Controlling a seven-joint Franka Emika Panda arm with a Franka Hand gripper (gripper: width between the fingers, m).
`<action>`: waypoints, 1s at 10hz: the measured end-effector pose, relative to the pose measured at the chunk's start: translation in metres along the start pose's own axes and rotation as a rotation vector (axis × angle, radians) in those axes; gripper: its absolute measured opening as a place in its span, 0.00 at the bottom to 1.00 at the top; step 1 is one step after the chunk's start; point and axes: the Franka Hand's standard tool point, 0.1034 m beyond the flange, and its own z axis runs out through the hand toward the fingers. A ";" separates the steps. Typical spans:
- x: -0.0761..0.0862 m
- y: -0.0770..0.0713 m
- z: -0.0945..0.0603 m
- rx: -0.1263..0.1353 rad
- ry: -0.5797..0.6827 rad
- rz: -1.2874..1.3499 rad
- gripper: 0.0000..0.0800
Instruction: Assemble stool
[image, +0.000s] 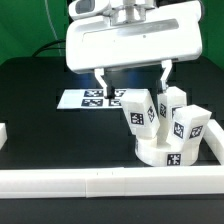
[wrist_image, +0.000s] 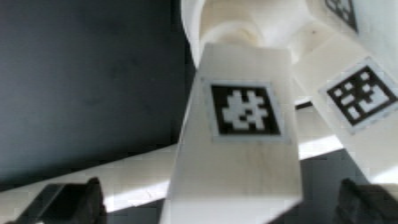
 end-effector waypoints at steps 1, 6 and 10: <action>-0.002 0.001 0.001 -0.001 -0.002 0.000 0.81; -0.004 0.003 0.005 0.006 -0.050 -0.002 0.81; -0.015 -0.007 0.008 0.072 -0.304 0.020 0.81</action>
Offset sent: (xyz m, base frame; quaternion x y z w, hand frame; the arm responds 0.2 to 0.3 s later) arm 0.0000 0.0000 0.0000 0.0000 0.0000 0.0000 1.0000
